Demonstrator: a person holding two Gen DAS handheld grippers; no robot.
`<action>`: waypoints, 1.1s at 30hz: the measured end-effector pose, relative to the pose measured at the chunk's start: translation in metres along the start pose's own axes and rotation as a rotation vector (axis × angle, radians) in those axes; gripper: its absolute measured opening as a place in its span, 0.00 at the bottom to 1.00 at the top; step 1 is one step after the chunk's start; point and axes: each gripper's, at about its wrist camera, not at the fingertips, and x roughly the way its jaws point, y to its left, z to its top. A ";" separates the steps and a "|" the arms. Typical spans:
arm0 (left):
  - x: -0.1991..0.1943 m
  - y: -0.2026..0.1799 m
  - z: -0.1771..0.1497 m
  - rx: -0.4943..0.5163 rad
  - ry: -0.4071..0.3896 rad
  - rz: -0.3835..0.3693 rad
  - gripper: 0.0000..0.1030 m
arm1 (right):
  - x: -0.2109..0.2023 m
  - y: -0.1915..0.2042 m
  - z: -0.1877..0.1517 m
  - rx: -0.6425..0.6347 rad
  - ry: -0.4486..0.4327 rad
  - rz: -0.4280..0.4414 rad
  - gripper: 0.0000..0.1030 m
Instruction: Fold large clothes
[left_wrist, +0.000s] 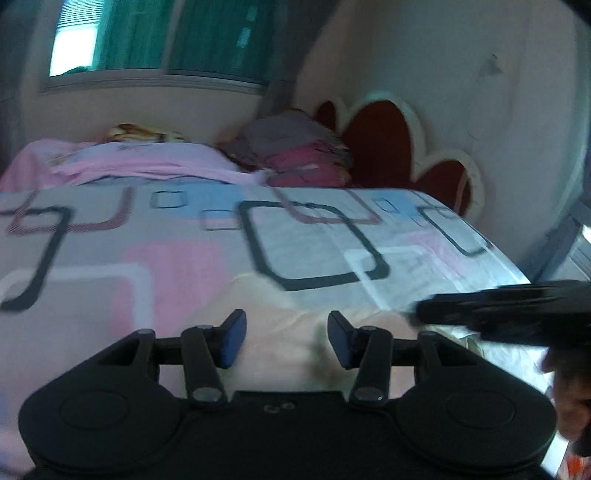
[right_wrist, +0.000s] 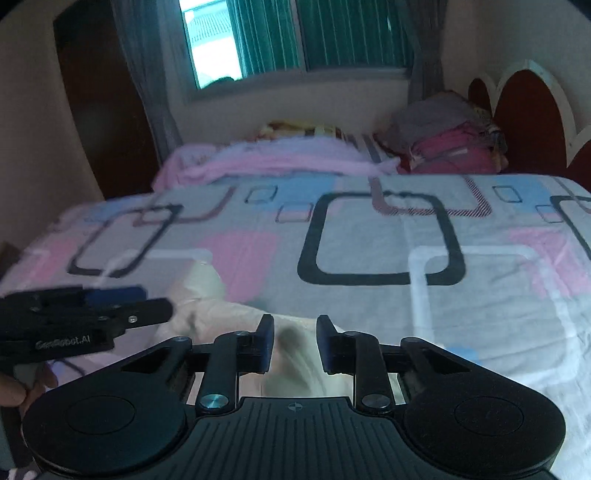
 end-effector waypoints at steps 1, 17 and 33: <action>0.011 -0.005 0.002 0.026 0.016 -0.020 0.45 | 0.013 -0.001 -0.002 0.013 0.023 -0.019 0.24; 0.090 -0.026 -0.033 0.107 0.199 0.024 0.47 | 0.077 -0.060 -0.055 0.188 0.150 -0.113 0.24; 0.029 -0.047 -0.075 0.036 0.157 -0.083 0.49 | 0.001 -0.053 -0.106 0.145 0.045 -0.063 0.24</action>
